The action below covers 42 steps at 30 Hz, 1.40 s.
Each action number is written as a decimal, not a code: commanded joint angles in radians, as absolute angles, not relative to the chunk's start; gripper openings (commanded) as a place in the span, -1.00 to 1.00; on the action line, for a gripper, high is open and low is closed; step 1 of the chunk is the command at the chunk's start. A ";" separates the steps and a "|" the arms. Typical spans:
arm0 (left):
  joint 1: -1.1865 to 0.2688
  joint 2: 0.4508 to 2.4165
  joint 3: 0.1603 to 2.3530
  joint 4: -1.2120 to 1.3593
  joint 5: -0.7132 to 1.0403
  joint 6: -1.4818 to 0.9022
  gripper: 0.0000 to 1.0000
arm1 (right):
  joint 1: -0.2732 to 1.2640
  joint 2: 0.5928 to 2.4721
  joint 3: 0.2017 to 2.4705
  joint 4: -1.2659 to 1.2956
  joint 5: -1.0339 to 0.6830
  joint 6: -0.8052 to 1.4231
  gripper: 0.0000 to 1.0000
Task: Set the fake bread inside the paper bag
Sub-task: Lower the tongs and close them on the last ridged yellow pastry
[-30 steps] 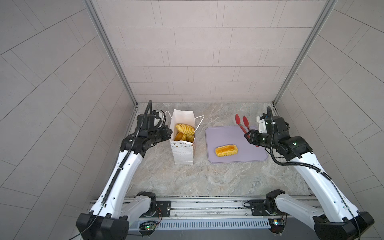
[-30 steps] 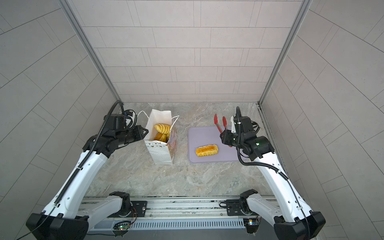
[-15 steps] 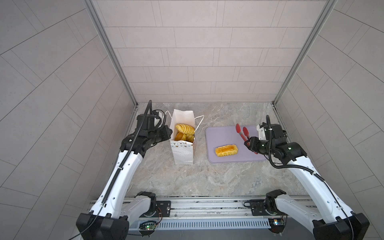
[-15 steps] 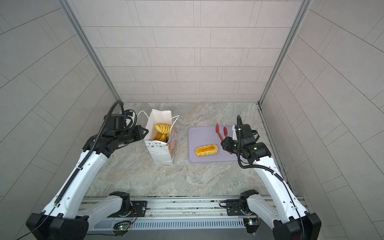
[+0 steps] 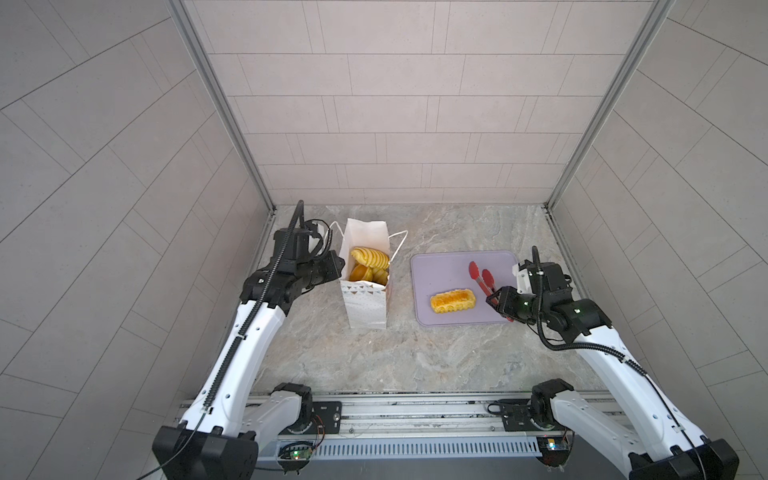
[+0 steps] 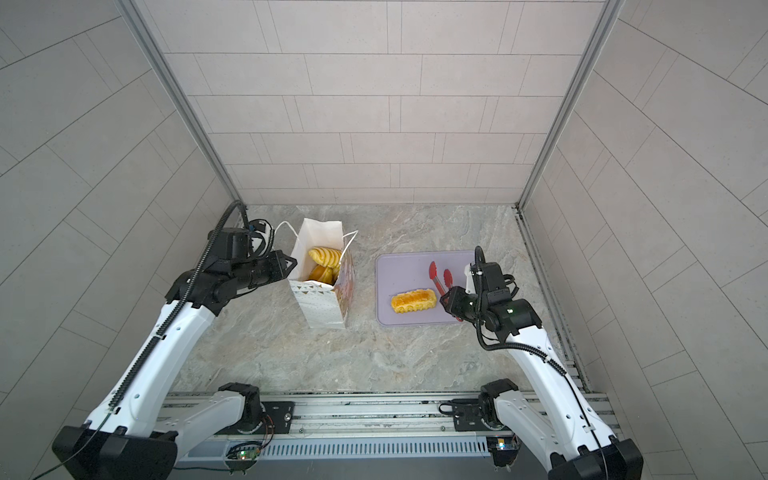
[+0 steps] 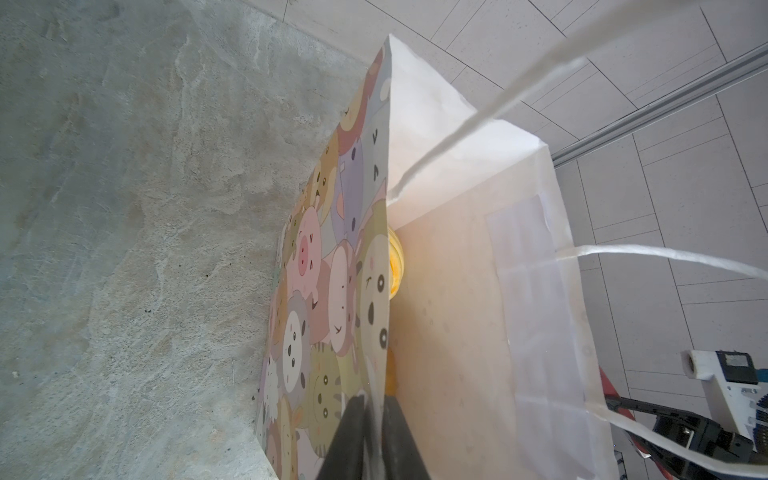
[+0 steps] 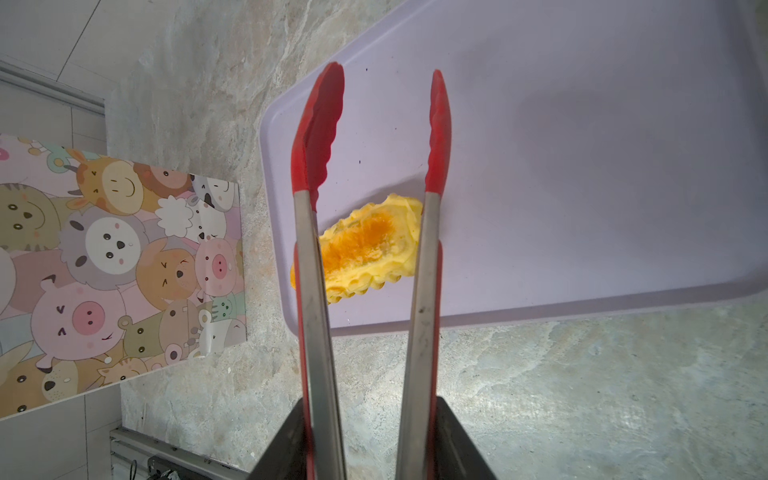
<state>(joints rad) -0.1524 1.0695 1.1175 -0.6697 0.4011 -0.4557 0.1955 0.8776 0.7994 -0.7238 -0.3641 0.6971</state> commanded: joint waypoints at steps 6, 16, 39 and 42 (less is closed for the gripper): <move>-0.146 1.065 1.103 -0.669 0.408 -0.457 -0.72 | 0.193 0.829 0.795 -0.797 -0.378 0.718 -0.14; -0.146 1.073 1.103 -0.661 0.410 -0.459 -0.72 | 0.194 0.782 0.762 -0.857 -0.418 0.718 -0.14; -0.146 1.075 1.098 -0.658 0.407 -0.462 -0.72 | 0.199 0.798 0.706 -0.844 -0.524 0.718 -0.14; -0.146 1.075 1.098 -0.658 0.405 -0.462 -0.72 | 0.199 0.809 0.701 -0.827 -0.540 0.723 -0.14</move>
<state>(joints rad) -0.1524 1.0718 1.1107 -0.6609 0.4038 -0.4561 0.1963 0.8070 0.7116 -0.8604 -0.5129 0.7128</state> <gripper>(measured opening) 0.140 0.433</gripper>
